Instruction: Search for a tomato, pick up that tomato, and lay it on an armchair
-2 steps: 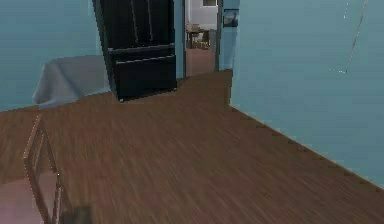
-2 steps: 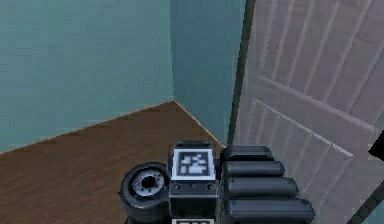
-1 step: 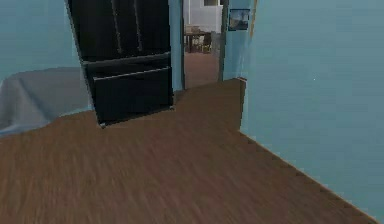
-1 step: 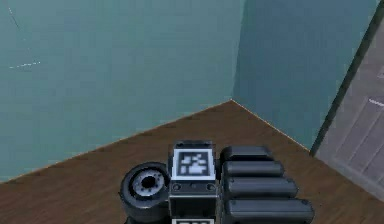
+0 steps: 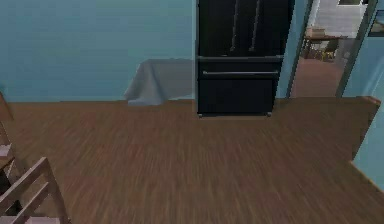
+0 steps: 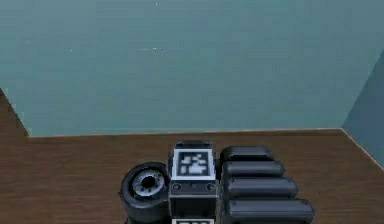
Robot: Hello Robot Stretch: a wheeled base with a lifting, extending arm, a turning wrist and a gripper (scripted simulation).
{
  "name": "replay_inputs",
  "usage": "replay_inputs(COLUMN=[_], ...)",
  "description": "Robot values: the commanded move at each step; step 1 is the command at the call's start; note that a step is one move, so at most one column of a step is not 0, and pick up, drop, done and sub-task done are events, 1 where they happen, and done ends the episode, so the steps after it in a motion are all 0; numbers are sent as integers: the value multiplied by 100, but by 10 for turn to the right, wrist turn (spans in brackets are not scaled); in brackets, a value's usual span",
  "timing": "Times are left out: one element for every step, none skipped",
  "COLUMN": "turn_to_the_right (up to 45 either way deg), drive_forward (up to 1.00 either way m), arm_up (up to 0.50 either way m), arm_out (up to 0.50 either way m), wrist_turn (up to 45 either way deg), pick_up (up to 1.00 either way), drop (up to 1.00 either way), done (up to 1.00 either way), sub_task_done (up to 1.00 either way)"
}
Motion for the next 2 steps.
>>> replay_inputs(turn_to_the_right=[0, -450], drive_forward=[100, 0], arm_up=[0, 0], arm_out=[0, 0], wrist_turn=[0, 0], pick_up=[0, 0], drop=[0, 0], done=[0, 0], sub_task_done=[0, 0])
